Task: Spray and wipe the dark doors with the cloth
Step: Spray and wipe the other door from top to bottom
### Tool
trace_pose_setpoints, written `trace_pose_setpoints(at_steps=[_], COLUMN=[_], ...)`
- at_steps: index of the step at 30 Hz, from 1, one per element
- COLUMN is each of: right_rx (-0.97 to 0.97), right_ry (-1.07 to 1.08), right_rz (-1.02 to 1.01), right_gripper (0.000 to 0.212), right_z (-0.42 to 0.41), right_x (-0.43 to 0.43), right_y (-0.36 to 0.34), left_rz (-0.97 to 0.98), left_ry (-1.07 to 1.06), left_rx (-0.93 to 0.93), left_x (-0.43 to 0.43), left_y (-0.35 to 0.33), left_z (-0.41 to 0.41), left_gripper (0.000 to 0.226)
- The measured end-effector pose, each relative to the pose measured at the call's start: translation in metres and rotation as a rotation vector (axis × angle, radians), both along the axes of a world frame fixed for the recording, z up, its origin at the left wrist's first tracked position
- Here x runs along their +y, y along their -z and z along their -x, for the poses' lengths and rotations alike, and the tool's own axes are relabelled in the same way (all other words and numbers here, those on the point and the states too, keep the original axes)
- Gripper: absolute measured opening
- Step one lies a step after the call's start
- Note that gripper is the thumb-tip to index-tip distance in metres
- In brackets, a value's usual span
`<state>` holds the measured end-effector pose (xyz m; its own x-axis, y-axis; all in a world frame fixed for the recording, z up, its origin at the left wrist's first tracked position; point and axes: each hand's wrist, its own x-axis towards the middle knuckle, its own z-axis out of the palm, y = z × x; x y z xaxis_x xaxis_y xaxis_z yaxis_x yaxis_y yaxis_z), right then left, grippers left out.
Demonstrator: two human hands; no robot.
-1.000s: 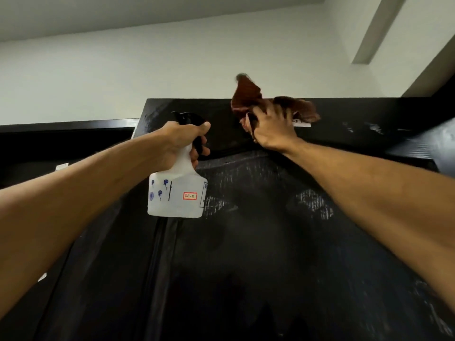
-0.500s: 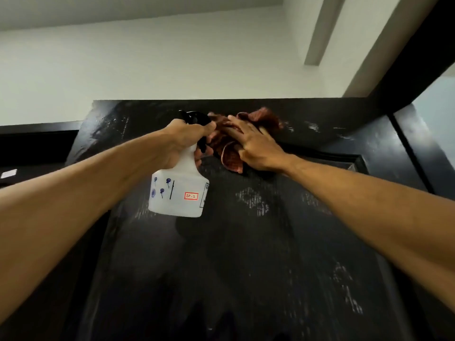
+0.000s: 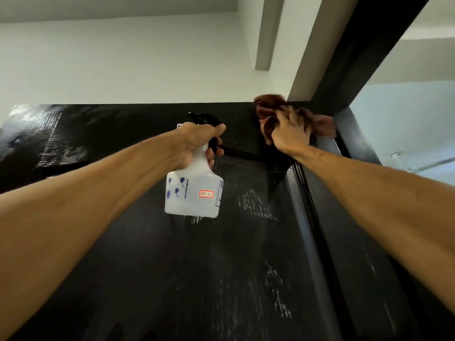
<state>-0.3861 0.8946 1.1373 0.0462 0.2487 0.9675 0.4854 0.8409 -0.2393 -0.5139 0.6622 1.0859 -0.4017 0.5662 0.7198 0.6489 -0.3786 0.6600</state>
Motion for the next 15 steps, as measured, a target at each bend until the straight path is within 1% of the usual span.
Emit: trace_pose_setpoints(at_steps=[1, 2, 4, 5, 6, 7, 9, 10, 11, 12, 15], right_rx=[0.021, -0.019, -0.215, -0.317, -0.358, -0.308, -0.083, -0.01, 0.009, -0.021, -0.21], right_ry=[0.029, 0.042, 0.007, -0.027, -0.063, -0.071, 0.009, 0.058, 0.089, 0.107, 0.106], right_rz=[0.039, -0.012, -0.245, -0.316, -0.33, -0.288, -0.131, -0.06, -0.037, -0.078, -0.395], right_gripper=[0.061, 0.06, 0.052, 0.052, 0.054, 0.056, 0.059, 0.061, 0.061, 0.059, 0.05], right_z=[-0.007, -0.006, 0.009, 0.013, 0.011, 0.0, -0.03, -0.044, -0.049, -0.046, -0.019], right_x=[0.002, -0.003, -0.015, -0.011, -0.005, 0.003, 0.024, 0.031, 0.032, 0.028, 0.022], right_y=[-0.002, -0.001, 0.004, 0.008, 0.011, 0.011, 0.004, 0.002, 0.001, 0.003, 0.02], left_rz=[0.0, -0.008, -0.031, -0.036, -0.035, -0.033, -0.017, -0.008, -0.004, -0.005, -0.004], left_ry=[0.017, 0.033, 0.045, 0.039, 0.029, 0.023, 0.029, 0.037, 0.044, 0.05, 0.058], left_rx=[-0.003, -0.005, -0.007, -0.008, -0.008, -0.01, -0.012, -0.012, -0.013, -0.017, -0.022], left_x=[0.005, 0.009, 0.016, 0.022, 0.027, 0.033, 0.044, 0.048, 0.05, 0.051, 0.055], left_y=[-0.002, -0.005, -0.01, -0.011, -0.011, -0.01, -0.01, -0.012, -0.015, -0.018, -0.023], left_z=[-0.007, -0.012, -0.019, -0.022, -0.026, -0.029, -0.039, -0.042, -0.045, -0.045, -0.046], left_gripper=[0.03, 0.03, 0.031, 0.031, 0.031, 0.031, 0.031, 0.032, 0.032, 0.033, 0.032])
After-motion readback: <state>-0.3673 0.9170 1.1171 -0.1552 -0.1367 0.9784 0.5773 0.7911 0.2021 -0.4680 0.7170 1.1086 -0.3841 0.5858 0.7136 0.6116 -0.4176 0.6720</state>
